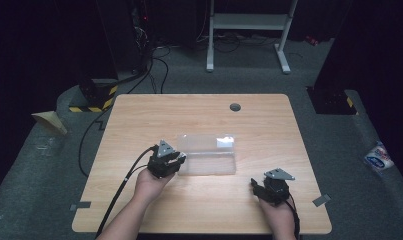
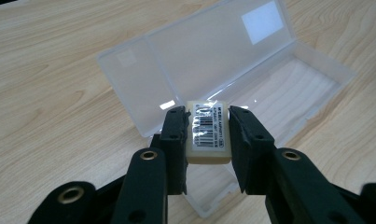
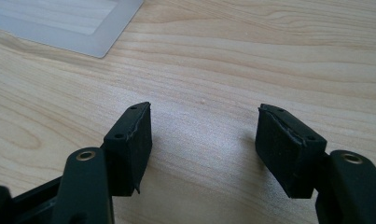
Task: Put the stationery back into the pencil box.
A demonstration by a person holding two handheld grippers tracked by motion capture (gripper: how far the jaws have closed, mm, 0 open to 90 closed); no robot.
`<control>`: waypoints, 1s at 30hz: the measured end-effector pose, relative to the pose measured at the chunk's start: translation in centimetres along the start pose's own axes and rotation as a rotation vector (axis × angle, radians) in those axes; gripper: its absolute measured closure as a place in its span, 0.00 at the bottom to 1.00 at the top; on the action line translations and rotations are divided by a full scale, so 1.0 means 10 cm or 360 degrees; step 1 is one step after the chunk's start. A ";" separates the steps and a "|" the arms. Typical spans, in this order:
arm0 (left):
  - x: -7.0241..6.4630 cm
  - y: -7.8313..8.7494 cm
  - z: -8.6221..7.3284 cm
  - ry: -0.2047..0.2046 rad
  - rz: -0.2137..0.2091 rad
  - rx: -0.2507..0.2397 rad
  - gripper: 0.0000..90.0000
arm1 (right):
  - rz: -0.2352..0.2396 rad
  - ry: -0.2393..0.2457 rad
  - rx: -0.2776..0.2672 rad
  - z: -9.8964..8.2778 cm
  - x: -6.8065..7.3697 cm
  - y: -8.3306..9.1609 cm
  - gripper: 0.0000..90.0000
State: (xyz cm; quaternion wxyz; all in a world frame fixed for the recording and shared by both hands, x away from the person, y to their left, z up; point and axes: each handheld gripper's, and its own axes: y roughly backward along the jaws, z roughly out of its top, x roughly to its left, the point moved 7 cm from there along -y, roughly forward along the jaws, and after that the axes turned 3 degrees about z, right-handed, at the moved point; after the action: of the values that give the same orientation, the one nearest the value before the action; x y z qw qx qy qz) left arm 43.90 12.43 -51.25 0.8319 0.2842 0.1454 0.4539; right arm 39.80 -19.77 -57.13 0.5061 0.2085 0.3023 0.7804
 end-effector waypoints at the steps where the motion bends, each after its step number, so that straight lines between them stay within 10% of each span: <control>1: 0.00 -0.03 -0.01 0.0014 -0.0002 0.0011 0.75 | 0.0000 0.0000 0.0000 0.00 0.00 0.00 0.40; 30: 0.01 -0.31 -0.21 0.0045 0.0089 0.0157 0.75 | 0.0004 0.0003 0.0001 0.00 0.00 0.00 0.40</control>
State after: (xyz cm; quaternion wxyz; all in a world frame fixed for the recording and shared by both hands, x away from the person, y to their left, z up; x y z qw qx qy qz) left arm 44.98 11.90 -54.83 0.8019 0.3223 0.1712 0.4731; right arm 39.81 -19.76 -57.13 0.5049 0.2082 0.3027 0.7811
